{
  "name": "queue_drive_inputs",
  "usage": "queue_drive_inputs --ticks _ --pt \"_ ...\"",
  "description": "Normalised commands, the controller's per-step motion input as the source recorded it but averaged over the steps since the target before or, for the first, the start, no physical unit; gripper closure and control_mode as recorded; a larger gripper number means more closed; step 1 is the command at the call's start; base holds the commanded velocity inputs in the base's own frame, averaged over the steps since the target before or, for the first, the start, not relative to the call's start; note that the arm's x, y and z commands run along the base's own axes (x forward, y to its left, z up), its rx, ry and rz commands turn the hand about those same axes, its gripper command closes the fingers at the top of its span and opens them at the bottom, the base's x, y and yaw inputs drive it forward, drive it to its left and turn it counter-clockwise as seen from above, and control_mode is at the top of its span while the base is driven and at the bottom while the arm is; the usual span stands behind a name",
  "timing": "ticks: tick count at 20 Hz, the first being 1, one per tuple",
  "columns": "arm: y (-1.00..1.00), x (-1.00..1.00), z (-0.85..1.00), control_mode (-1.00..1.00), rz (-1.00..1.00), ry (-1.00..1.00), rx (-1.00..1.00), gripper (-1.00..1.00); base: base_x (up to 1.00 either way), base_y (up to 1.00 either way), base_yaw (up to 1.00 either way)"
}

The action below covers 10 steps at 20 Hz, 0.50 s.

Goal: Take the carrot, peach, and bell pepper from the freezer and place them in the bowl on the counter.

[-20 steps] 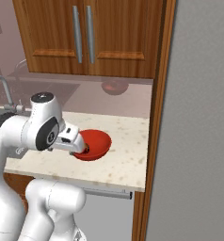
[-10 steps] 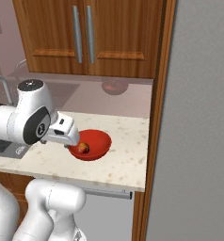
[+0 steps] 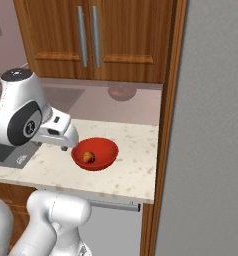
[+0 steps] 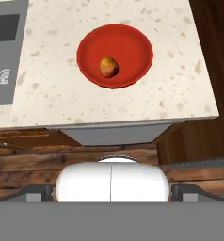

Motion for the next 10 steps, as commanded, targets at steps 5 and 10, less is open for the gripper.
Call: queue_drive_inputs --ticks 5,10 --pt "0.00 -0.32 0.17 -1.00 0.01 -0.03 0.00 -1.00 0.00 0.00 0.00" --pt "0.00 -0.28 0.02 -1.00 0.00 -0.01 0.00 -1.00 0.00 0.00 0.00"
